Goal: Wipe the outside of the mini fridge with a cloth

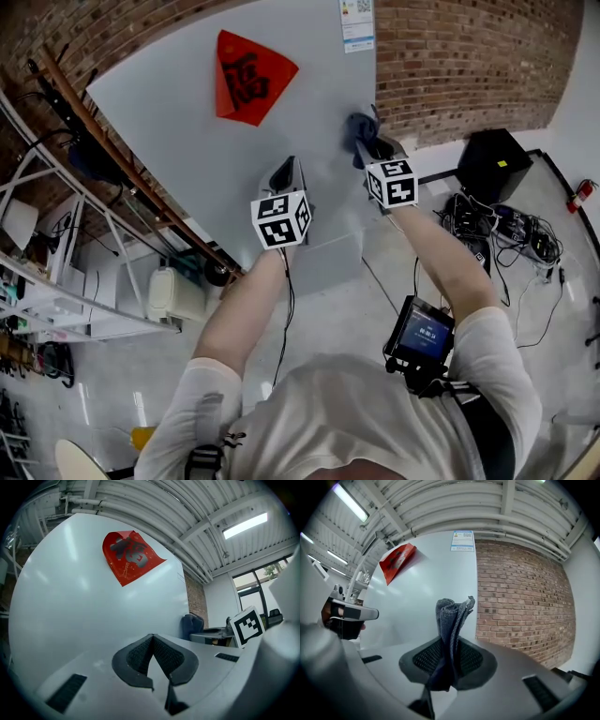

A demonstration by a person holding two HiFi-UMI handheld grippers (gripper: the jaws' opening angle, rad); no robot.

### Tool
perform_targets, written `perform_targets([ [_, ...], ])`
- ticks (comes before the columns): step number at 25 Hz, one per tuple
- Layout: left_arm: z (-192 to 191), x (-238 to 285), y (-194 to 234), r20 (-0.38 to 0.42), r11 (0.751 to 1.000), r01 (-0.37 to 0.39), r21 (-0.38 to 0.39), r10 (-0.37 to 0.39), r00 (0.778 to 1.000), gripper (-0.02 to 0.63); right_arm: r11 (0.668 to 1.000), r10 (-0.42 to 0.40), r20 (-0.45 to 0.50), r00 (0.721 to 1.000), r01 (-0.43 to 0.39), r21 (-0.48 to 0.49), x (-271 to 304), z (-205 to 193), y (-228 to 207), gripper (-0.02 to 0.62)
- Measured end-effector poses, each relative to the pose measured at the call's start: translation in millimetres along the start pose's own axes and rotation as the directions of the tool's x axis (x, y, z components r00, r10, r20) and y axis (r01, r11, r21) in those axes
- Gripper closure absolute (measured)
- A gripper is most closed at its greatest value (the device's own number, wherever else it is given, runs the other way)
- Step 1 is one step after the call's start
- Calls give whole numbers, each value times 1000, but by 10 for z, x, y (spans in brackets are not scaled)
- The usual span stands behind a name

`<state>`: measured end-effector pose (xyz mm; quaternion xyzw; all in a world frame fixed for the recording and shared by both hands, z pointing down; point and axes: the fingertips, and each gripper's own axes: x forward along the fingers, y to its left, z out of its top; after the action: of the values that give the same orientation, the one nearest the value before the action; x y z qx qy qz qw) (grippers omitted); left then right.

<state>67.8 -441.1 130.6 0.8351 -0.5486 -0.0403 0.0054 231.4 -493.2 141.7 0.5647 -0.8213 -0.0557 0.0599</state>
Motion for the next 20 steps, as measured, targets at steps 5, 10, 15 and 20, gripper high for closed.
perform_targets([
  [5, -60, -114, 120, -8, 1000, -28, 0, 28, 1000, 606, 999, 39, 21, 999, -39, -13, -38, 9, 200, 515],
  [10, -185, -394, 461, -28, 996, -86, 2, 86, 996, 605, 985, 164, 40, 986, -161, -55, -12, 10, 937, 515],
  [15, -316, -838, 999, -55, 986, -167, 0, 167, 984, 606, 951, 299, 17, 954, -296, -91, 17, -88, 1911, 515],
  [20, -451, -1262, 1582, -88, 968, -249, -11, 247, 965, 606, 903, 412, -21, 911, -411, -128, 111, -200, 2831, 515],
])
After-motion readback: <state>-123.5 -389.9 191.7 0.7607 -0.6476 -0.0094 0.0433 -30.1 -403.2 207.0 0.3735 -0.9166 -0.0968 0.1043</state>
